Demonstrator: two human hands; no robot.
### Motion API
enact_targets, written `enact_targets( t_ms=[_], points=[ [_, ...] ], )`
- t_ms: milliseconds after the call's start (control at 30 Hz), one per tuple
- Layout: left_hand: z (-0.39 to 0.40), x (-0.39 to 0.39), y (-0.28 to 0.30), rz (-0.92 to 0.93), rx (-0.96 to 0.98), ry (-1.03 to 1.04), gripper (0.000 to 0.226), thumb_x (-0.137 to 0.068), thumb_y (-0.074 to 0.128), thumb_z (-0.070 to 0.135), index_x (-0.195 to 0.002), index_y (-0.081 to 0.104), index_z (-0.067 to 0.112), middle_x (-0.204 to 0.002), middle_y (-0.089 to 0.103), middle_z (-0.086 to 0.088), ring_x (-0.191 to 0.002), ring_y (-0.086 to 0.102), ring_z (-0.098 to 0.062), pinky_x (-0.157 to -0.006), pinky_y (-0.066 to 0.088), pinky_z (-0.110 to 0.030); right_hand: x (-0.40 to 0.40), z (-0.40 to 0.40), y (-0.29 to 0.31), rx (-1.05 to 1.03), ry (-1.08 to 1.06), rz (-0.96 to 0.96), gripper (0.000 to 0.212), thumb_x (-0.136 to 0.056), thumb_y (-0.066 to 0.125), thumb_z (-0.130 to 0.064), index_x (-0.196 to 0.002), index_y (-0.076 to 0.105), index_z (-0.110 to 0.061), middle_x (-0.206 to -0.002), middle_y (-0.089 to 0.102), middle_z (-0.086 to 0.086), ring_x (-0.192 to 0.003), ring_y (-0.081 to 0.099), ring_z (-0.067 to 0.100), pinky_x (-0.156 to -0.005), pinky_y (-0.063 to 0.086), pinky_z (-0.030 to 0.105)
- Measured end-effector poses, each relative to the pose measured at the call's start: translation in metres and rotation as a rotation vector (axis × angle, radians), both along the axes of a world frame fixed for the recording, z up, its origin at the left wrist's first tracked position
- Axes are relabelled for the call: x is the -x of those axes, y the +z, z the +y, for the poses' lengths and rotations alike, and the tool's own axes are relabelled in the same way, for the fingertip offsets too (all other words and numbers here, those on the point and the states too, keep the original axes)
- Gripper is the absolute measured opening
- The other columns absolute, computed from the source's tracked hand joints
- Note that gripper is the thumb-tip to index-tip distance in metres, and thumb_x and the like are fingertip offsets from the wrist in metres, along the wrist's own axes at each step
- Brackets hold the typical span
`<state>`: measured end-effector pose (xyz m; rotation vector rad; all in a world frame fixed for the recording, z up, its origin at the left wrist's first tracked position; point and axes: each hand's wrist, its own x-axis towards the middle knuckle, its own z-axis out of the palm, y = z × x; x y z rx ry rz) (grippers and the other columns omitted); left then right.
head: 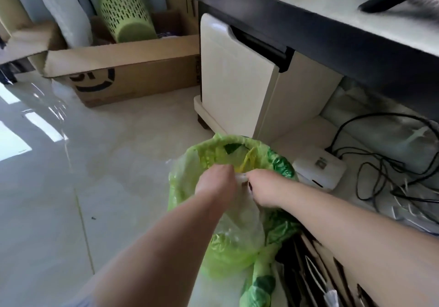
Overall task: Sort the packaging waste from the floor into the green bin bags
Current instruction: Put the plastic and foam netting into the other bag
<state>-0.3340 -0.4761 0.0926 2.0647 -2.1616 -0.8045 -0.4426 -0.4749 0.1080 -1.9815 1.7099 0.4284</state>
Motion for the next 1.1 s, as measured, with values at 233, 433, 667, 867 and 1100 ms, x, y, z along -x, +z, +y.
enact_targets(
  t_ms=[233,433,667,867,1100],
  points=[
    [-0.008,0.011,-0.033,-0.058,-0.173,-0.063,0.024,-0.093,0.043,0.009,-0.111,0.059,0.007,-0.118,0.059,-0.013,-0.109,0.058,-0.029,-0.086,0.046,-0.034,0.0,-0.015,-0.023,-0.049,0.116,0.105,0.022,-0.086,0.054,-0.016,-0.105,0.061,-0.007,-0.092,0.06,0.008,-0.08,0.056,0.028,-0.065,0.042,0.029],
    [-0.008,-0.005,0.005,-0.152,-0.125,-0.205,0.062,-0.081,0.066,0.023,-0.136,0.037,0.018,-0.128,0.045,-0.012,-0.109,0.057,-0.031,-0.084,0.051,-0.038,0.007,-0.006,0.022,-0.01,0.188,0.115,0.038,-0.081,0.062,-0.036,-0.109,0.054,-0.013,-0.082,0.056,0.0,-0.072,0.051,0.021,-0.061,0.042,0.027],
    [0.031,-0.072,0.075,0.2,0.127,-0.171,0.067,-0.079,0.07,0.03,-0.139,0.039,0.03,-0.146,0.036,-0.003,-0.131,0.039,-0.019,-0.103,0.035,-0.028,0.016,0.022,0.09,0.156,0.21,0.264,0.056,-0.082,0.059,-0.051,-0.13,0.05,-0.023,-0.124,0.059,0.005,-0.113,0.055,0.025,-0.082,0.043,0.028],
    [0.12,-0.177,0.051,0.335,0.153,0.178,0.036,-0.081,0.069,0.025,-0.116,0.058,0.028,-0.131,0.053,0.0,-0.123,0.051,-0.015,-0.099,0.043,-0.03,-0.036,0.091,0.122,0.383,0.276,-0.059,0.046,-0.084,0.057,-0.045,-0.126,0.052,-0.026,-0.13,0.053,0.004,-0.117,0.05,0.024,-0.089,0.039,0.032],
    [0.235,-0.275,-0.029,0.138,-0.074,0.37,0.045,-0.076,0.074,0.021,-0.119,0.059,0.021,-0.125,0.052,-0.012,-0.118,0.053,-0.026,-0.1,0.042,-0.032,-0.137,0.154,0.043,0.107,0.408,-0.19,0.045,-0.087,0.057,-0.043,-0.128,0.051,-0.024,-0.132,0.049,0.003,-0.119,0.049,0.02,-0.094,0.037,0.027]
  ],
)
